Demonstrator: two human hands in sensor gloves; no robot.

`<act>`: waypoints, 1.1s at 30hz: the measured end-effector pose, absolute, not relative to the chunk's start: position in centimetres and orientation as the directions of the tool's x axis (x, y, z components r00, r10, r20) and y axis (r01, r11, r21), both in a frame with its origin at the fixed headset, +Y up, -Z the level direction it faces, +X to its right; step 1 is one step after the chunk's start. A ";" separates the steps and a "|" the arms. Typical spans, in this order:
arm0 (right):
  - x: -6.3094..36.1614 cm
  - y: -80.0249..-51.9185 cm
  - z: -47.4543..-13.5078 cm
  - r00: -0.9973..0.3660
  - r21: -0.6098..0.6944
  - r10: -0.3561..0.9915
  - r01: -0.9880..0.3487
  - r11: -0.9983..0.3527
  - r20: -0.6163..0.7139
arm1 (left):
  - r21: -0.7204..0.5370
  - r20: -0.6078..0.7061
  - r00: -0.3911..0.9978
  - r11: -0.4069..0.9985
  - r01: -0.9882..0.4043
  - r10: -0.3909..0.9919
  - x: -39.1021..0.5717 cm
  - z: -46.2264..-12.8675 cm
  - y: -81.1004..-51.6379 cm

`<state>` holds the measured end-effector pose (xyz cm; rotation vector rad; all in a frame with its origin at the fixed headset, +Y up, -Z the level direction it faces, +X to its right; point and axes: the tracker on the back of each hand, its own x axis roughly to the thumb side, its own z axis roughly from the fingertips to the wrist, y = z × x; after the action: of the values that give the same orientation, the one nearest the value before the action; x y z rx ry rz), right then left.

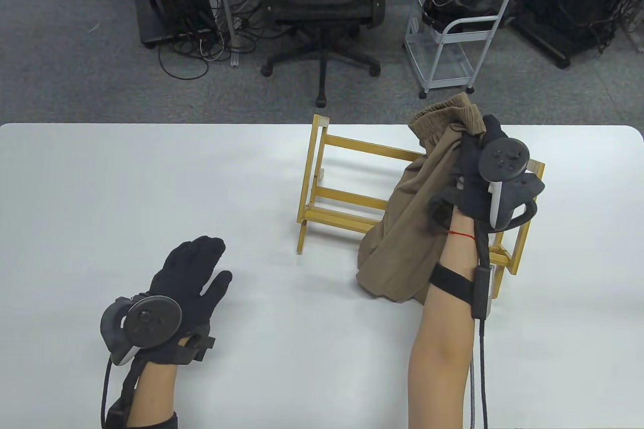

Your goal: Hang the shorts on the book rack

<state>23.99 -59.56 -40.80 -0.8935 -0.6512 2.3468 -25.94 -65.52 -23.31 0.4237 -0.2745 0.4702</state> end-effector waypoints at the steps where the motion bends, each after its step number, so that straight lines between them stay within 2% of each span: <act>1: 24.1 -59.9 -41.0 -0.624 -0.597 0.631 -0.308 -0.741 -0.461 | 0.324 0.350 0.857 0.810 -0.489 0.378 -25.9 -23.4 -65.6; 5: 24.5 -61.6 -42.0 -0.567 -0.584 0.634 -0.302 -0.754 -0.526 | 0.301 0.350 0.857 0.821 -0.485 0.378 -25.6 -23.6 -65.8; 8: 24.4 -62.7 -43.0 -0.589 -0.524 0.576 -0.282 -0.804 -0.566 | 0.309 0.350 0.858 0.817 -0.486 0.377 -25.6 -23.5 -65.7; 11: 24.3 -63.3 -43.2 -0.590 -0.507 0.587 -0.320 -0.801 -0.554 | 0.314 0.351 0.857 0.815 -0.487 0.377 -25.7 -23.5 -65.6; 22: 24.1 -62.7 -42.5 -0.631 -0.487 0.580 -0.341 -0.804 -0.515 | 0.304 0.360 0.851 0.815 -0.494 0.382 -25.6 -23.4 -65.7; 33: 20.7 -61.5 -40.6 -0.726 -0.527 0.561 -0.320 -0.787 -0.398 | 0.309 0.369 0.845 0.806 -0.505 0.388 -25.8 -23.5 -65.6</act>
<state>20.69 -61.52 -40.61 -0.7611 -0.5913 2.4673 -25.85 -65.62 -23.45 0.4108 -0.2968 0.4851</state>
